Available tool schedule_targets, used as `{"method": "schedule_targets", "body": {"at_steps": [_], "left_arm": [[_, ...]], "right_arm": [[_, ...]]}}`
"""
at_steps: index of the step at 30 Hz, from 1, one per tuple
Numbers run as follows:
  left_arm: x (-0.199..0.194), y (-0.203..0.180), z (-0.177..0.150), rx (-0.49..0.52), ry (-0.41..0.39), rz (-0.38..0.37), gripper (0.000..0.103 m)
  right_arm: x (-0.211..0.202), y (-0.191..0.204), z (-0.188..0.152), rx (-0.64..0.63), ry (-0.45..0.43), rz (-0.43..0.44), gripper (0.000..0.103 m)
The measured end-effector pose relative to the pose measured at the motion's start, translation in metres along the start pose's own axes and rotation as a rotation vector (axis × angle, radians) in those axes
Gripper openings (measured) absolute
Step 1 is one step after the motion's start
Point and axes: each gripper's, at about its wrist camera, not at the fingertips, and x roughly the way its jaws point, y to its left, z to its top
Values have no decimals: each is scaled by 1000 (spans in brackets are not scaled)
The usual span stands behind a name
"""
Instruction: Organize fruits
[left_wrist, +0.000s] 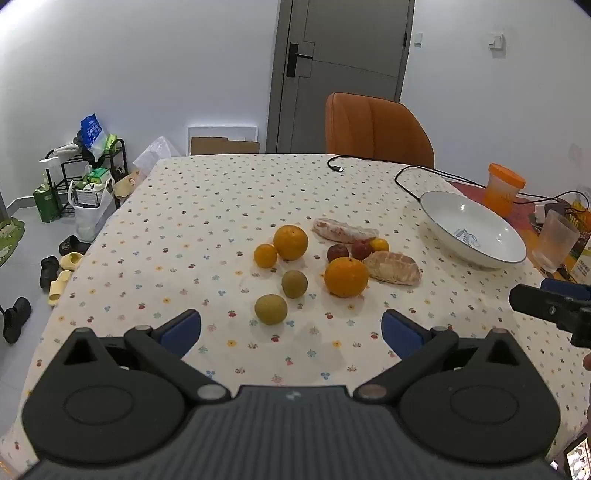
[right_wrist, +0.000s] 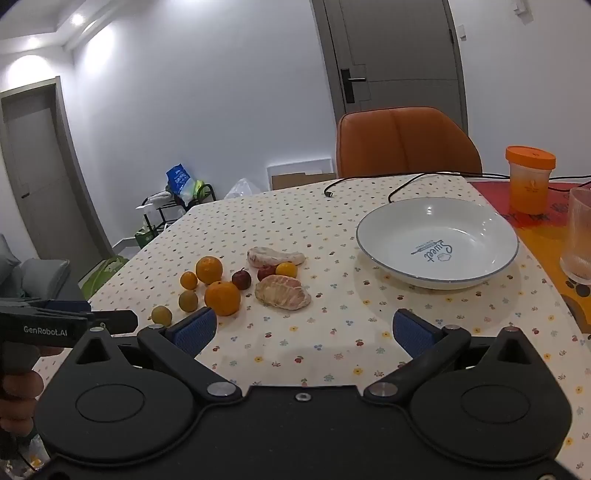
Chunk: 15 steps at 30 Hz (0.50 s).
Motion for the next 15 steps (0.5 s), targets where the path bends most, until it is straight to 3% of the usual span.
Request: {"method": "schedule_targets", "body": {"at_steps": [15], "left_arm": [[-2,-2,-1,-3,-2,3,103]], "right_arm": [[-1,1,2,-5,9,-19,103]]}}
